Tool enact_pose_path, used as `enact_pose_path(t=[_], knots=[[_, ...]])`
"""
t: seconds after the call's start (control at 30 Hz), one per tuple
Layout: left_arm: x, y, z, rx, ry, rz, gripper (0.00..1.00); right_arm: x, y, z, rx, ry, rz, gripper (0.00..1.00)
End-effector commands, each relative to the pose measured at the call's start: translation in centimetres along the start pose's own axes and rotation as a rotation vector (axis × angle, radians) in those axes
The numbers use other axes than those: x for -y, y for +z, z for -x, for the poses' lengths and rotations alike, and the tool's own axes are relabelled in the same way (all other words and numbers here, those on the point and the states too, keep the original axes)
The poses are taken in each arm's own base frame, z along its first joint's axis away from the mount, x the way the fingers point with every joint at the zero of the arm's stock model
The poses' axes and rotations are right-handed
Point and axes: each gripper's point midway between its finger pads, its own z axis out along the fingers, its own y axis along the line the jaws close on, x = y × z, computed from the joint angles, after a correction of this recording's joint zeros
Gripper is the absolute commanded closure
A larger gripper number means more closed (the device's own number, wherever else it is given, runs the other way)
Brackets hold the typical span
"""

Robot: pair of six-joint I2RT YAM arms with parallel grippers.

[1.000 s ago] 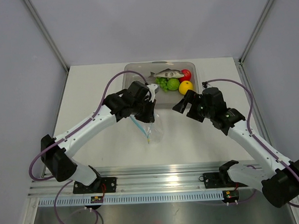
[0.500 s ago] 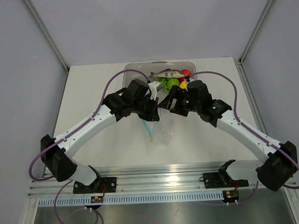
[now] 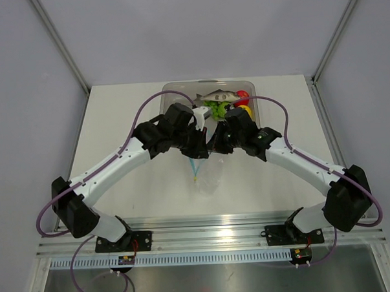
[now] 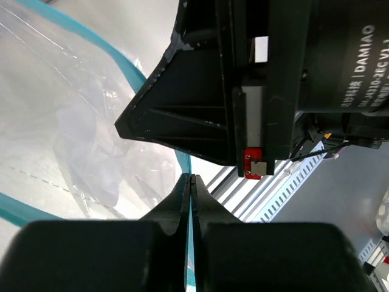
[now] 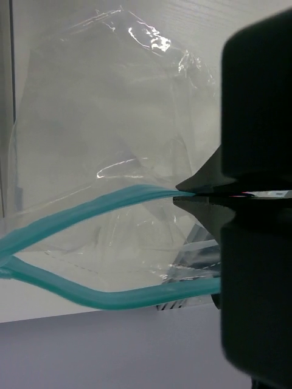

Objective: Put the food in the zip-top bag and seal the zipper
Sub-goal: Pick up the zipper food storage bag at the center of the board, then open the zipper of the food storage bag.

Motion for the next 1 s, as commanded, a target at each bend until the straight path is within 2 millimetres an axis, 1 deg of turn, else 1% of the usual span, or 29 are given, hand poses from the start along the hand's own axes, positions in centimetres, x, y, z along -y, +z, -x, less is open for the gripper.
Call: enact_pose_path(t=[0.0,0.03,0.07,0.1,0.13,0.17,0.2,0.27,0.3,0.33,0.37,0.4,0.47,0.5,0.63,0.77,0.8,0.93,0.97], knots=[[3.0,-3.4,2.1,0.120,0.084,-0.122,0.88,-1.3,-1.5,1.9,0.093,-0.018,0.005,1.00],[3.1,-4.4,1.9,0.134,0.105,-0.118,0.61,-1.4,-2.0,2.1,0.108,-0.022,0.007,1.00],[2.4,-5.0,2.3,0.156,0.113,-0.071,0.49,-1.2,-2.2,2.2,0.112,-0.030,-0.003,1.00],[1.9,-5.5,2.4,0.168,0.116,-0.035,0.41,-0.9,-2.3,2.2,0.118,-0.034,-0.013,1.00],[1.0,-6.0,2.1,0.163,0.113,0.016,0.38,-1.0,-2.5,2.3,0.122,-0.039,-0.007,1.00],[-0.1,-6.9,2.5,0.194,0.107,0.080,0.34,-1.2,-2.6,2.3,0.124,-0.046,0.000,1.00],[-1.0,-7.5,2.7,0.208,0.090,0.111,0.34,-1.3,-2.6,2.1,0.114,-0.048,0.007,1.00],[-2.2,-8.6,3.1,0.243,0.024,0.135,0.34,-1.5,-2.5,1.9,0.103,-0.047,0.018,1.00],[-4.2,-8.6,3.1,0.251,-0.041,0.169,0.34,-1.7,-2.4,1.7,0.091,-0.047,0.030,1.00],[-4.7,-8.7,3.5,0.278,-0.093,0.165,0.34,-1.7,-2.2,1.7,0.087,-0.044,0.031,1.00],[-5.1,-8.5,3.3,0.277,-0.122,0.152,0.34,-1.7,-2.2,1.6,0.083,-0.042,0.032,1.00],[-6.0,-8.1,3.0,0.270,-0.169,0.163,0.34,-1.7,-2.1,1.6,0.083,-0.041,0.034,1.00],[-5.7,-7.4,3.0,0.261,-0.180,0.128,0.33,-1.7,-2.1,1.6,0.083,-0.038,0.034,1.00],[-5.7,-6.5,2.5,0.237,-0.192,0.115,0.33,-1.7,-2.2,1.6,0.085,-0.036,0.036,1.00],[-5.0,-5.2,2.6,0.233,-0.229,0.047,0.33,-1.7,-2.4,1.6,0.089,-0.035,0.039,1.00],[-3.7,-4.7,2.7,0.240,-0.224,-0.003,0.34,-1.5,-2.2,1.3,0.079,-0.024,0.039,1.00],[-3.7,-4.6,2.6,0.238,-0.224,-0.004,0.34,-1.5,-2.1,1.2,0.076,-0.023,0.040,1.00],[-3.5,-3.0,2.0,0.198,-0.233,-0.003,0.38,-1.9,-1.9,1.1,0.071,-0.023,0.057,1.00],[-3.7,-2.3,1.7,0.180,-0.243,0.004,0.43,-2.1,-2.0,1.2,0.073,-0.023,0.062,1.00]])
